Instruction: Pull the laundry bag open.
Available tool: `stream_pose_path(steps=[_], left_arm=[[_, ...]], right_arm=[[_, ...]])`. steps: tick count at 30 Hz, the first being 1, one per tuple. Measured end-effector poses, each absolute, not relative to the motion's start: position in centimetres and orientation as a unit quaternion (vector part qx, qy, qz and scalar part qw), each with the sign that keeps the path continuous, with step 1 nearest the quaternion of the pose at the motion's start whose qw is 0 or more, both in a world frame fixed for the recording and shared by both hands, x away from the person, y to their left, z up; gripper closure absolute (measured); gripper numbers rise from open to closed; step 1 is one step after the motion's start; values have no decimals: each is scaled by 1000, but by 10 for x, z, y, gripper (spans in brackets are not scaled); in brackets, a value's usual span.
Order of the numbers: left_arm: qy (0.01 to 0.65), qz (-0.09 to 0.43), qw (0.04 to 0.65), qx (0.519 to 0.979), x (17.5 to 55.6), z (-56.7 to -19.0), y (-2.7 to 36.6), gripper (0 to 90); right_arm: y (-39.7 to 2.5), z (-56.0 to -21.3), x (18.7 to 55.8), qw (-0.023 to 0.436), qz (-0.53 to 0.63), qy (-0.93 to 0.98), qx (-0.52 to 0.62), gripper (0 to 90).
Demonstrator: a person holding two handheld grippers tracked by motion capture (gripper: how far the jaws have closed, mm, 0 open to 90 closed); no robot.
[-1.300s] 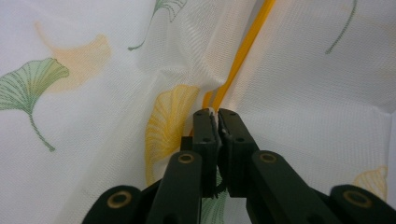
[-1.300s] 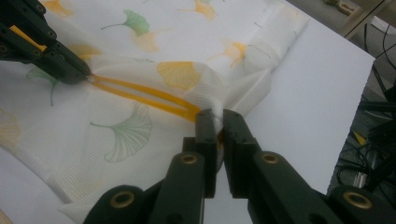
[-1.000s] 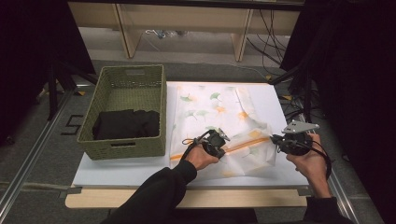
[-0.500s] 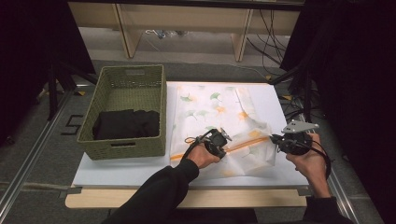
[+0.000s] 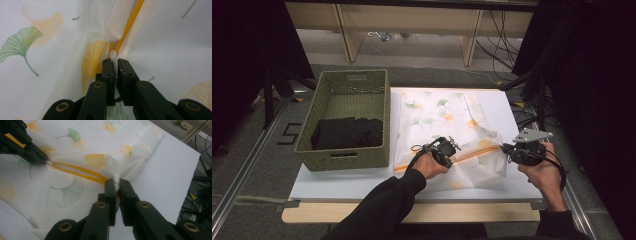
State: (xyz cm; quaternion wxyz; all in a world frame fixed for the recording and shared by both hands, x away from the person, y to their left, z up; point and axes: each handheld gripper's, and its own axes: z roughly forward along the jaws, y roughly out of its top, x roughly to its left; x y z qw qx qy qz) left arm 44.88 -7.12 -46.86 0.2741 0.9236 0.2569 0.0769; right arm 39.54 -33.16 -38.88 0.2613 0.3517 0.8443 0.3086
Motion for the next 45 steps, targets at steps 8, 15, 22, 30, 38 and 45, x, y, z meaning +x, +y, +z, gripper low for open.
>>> stream_pose_path(steps=[8, 15, 22, 30, 38, 45], left_arm=[[227, 76, 277, 930, 447, -468, -72, 894], [224, 74, 274, 932, 448, -468, -72, 894], [211, 103, 263, 936, 444, -467, -73, 897], [219, 111, 272, 930, 445, -455, -56, 897], [223, 111, 275, 929, 446, -451, -49, 898], [223, 109, 271, 930, 447, -454, -49, 898]], right_arm=[[-333, -389, 395, 264, 306, 844, 353, 862], [-334, -389, 396, 259, 311, 843, 354, 863], [-336, -389, 397, 267, 306, 846, 346, 863], [-336, -392, 395, 246, 302, 843, 370, 864], [-334, -393, 396, 246, 299, 845, 368, 865], [-334, -394, 396, 242, 299, 845, 372, 866]])
